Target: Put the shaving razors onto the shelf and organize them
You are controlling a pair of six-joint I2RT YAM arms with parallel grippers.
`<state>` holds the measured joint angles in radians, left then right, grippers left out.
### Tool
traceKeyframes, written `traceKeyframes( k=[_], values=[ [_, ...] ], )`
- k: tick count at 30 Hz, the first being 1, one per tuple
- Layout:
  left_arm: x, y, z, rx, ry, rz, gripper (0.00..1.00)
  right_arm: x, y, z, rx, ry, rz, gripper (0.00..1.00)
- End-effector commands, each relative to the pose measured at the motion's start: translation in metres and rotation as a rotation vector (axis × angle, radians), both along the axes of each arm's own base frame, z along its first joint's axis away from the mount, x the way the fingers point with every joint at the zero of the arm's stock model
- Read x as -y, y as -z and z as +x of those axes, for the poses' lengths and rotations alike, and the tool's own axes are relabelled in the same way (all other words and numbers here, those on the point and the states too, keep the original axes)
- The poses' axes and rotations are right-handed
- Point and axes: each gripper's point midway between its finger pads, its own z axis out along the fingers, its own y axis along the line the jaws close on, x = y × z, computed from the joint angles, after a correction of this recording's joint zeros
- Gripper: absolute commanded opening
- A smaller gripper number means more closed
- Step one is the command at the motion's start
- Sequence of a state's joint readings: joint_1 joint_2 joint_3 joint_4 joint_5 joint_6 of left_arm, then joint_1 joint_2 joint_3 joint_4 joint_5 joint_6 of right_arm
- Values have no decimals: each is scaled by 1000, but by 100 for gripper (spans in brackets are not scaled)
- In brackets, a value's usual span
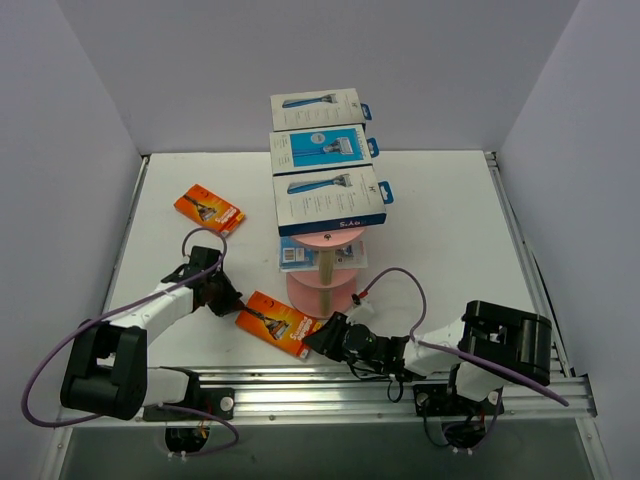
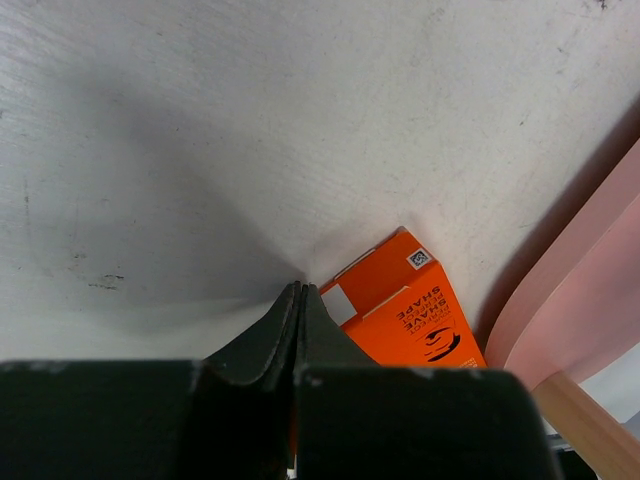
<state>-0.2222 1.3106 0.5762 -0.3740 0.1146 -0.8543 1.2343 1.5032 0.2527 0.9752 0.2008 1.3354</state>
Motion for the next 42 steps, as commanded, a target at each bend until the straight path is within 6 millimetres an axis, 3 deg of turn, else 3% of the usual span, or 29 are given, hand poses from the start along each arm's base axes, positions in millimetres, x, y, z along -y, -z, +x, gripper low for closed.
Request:
traceKeyframes(
  k=[1,20,29,36,42],
  values=[
    [6,-5,0,15,14,-24,2,4,-9,10,29,64,12,30],
    [14,-6,-2,21,63,-61,2,1,7,11,9,71,-27,25],
    [19,-4,-4,18,82,-84,2,12,6,13,9,111,-29,24],
    [20,-7,-4,26,84,-95,2,17,1,17,19,132,-29,10],
    [23,-7,-7,24,98,-107,2,19,-3,18,26,140,-28,6]
  ],
)
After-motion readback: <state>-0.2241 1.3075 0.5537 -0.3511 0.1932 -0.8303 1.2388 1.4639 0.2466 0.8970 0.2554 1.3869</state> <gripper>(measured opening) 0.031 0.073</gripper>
